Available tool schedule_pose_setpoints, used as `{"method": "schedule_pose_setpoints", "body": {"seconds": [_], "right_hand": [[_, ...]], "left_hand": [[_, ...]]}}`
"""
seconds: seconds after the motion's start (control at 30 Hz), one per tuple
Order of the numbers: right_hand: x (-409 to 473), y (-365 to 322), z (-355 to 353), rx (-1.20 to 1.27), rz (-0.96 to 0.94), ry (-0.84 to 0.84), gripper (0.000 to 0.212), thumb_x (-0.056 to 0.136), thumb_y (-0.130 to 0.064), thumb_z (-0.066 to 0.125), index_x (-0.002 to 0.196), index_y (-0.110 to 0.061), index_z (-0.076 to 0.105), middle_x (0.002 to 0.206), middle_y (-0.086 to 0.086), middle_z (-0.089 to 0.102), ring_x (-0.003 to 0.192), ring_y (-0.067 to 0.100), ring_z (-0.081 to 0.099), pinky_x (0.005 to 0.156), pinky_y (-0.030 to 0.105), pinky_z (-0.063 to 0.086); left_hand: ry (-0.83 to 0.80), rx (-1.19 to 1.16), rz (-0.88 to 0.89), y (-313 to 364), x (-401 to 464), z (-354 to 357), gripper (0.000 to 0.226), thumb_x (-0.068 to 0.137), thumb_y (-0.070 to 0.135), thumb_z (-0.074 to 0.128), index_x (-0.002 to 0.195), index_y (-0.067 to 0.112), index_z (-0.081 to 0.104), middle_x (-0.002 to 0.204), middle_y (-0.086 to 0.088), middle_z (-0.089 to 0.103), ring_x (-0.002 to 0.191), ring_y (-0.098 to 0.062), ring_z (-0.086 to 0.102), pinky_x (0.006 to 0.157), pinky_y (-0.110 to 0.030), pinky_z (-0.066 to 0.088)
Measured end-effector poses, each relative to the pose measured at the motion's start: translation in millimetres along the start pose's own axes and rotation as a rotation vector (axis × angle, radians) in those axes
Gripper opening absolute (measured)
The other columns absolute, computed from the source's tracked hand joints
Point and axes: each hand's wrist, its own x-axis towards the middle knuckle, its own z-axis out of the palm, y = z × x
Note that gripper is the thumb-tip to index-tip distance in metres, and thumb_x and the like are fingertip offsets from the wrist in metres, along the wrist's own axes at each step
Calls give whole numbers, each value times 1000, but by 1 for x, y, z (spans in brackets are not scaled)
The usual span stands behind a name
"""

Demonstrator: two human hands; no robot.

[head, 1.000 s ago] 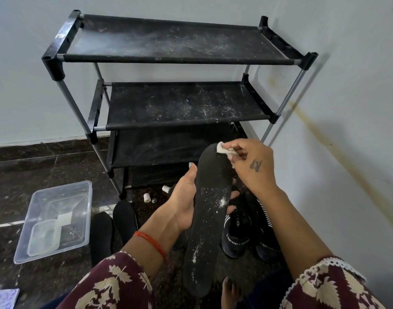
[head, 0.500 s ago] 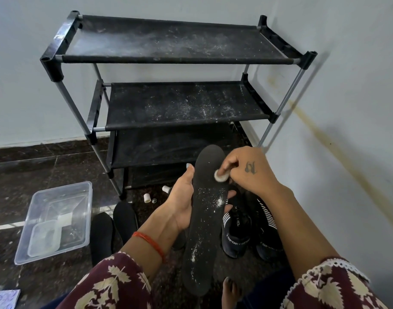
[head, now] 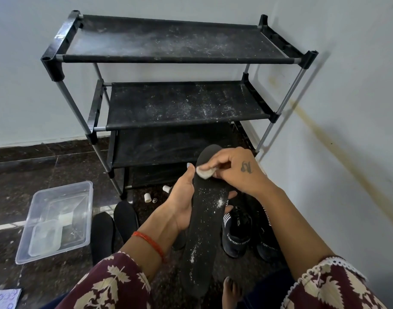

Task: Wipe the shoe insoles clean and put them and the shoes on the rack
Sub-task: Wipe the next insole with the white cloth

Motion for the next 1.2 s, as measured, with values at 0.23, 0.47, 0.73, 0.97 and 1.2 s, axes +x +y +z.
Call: {"method": "schedule_pose_setpoints", "body": {"seconds": [0.23, 0.47, 0.73, 0.97, 1.2], "right_hand": [[-1, 10, -12, -242, 59, 227, 28, 72, 5, 60, 78, -17, 77, 85, 0, 71, 75, 7, 58, 72, 14, 45], [11, 20, 5, -82, 151, 368, 33, 79, -1, 65, 107, -18, 69, 105, 3, 66, 85, 10, 62, 82, 18, 48], [4, 1, 8, 10, 2, 61, 36, 74, 8, 64, 94, -22, 74, 89, -11, 62, 76, 2, 57, 71, 5, 43], [1, 13, -14, -155, 5, 216, 38, 71, 12, 56, 81, -19, 76, 86, -3, 69, 80, 6, 59, 75, 11, 46], [9, 10, 9, -34, 104, 259, 34, 75, 5, 67, 102, -17, 71, 97, 1, 65, 76, 5, 59, 78, 19, 50]], "left_hand": [[48, -13, 10, 1, 3, -1, 75, 92, 65, 18, 116, 10, 62, 117, -16, 66, 97, -34, 66, 83, -49, 50], [5, 37, -8, -2, 1, 2, 72, 93, 65, 19, 115, 12, 63, 122, -15, 64, 102, -32, 65, 84, -49, 51], [21, 30, -8, -1, 1, 1, 74, 90, 68, 19, 122, 14, 58, 118, -20, 64, 99, -34, 65, 83, -48, 51], [44, -34, 5, 5, 0, -1, 77, 92, 67, 18, 115, 8, 62, 121, -18, 63, 110, -36, 60, 85, -49, 49], [11, 16, -30, 0, 0, 2, 79, 89, 69, 18, 126, 12, 57, 118, -17, 65, 90, -30, 70, 76, -47, 55]]}}
